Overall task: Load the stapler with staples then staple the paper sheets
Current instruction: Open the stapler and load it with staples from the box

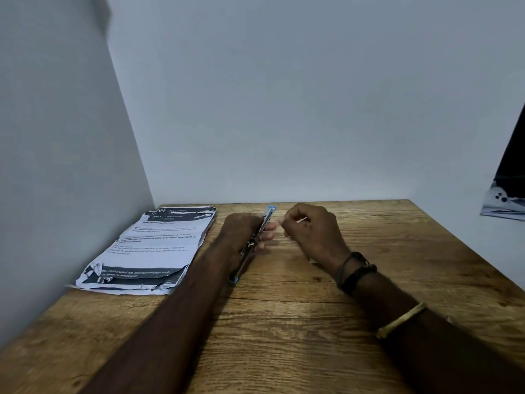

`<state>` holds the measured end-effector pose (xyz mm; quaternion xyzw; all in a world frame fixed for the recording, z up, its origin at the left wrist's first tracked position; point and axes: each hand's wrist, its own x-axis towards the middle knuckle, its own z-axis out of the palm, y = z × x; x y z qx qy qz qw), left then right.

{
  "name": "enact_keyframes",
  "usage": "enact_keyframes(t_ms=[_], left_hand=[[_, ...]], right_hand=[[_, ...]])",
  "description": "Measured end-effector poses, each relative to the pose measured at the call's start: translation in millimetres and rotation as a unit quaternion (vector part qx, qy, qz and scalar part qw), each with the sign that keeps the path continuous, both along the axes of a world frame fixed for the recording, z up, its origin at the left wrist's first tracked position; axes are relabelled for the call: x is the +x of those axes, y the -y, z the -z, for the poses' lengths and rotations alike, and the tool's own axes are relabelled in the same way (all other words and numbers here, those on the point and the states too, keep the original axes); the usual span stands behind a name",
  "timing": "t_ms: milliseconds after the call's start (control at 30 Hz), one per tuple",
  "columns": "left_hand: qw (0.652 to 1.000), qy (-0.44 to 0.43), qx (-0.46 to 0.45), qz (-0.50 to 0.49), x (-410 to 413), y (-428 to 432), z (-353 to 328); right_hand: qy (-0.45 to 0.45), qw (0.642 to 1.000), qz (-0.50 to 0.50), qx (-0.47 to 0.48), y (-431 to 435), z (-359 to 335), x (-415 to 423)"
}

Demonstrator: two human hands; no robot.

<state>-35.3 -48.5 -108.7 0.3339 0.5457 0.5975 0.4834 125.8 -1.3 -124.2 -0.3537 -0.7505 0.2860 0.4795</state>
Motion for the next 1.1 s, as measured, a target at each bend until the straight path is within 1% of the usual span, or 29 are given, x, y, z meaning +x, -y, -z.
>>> enact_keyframes(t_ms=[67,133,200,300,433,600,700,867,900,1000,1033,1100], left_hand=[[0.998,-0.054,-0.004,0.024,6,2,0],[0.994,-0.097,-0.002,0.042,10,5,-2],[0.987,-0.148,0.006,0.058,12,6,-2],[0.975,-0.206,0.019,0.079,14,9,-1],[0.958,-0.269,0.038,0.094,12,9,3],[0.947,-0.304,0.053,0.092,11,10,1],[0.949,-0.298,0.047,0.091,14,12,0],[0.958,-0.26,0.036,0.111,16,15,-2],[0.963,-0.243,0.036,0.114,17,15,-2],[0.983,-0.14,0.037,0.113,18,13,-2],[0.985,-0.121,0.043,0.115,18,13,-2],[0.983,-0.126,0.052,0.124,17,11,-2]], right_hand=[[-0.047,0.996,0.004,-0.07,-4,1,4],[-0.089,0.987,-0.015,-0.136,-6,3,7],[-0.107,0.978,-0.038,-0.174,-9,3,9],[-0.105,0.976,-0.067,-0.18,-12,5,10],[-0.103,0.974,-0.077,-0.188,-15,9,8],[-0.13,0.961,-0.102,-0.221,-16,8,9],[-0.139,0.956,-0.109,-0.234,-15,8,10],[-0.163,0.944,-0.11,-0.266,-14,6,12],[-0.165,0.942,-0.109,-0.271,-14,5,12],[-0.181,0.935,-0.102,-0.287,-14,4,12],[-0.187,0.933,-0.099,-0.293,-15,3,13],[-0.195,0.93,-0.09,-0.299,-16,3,13]])
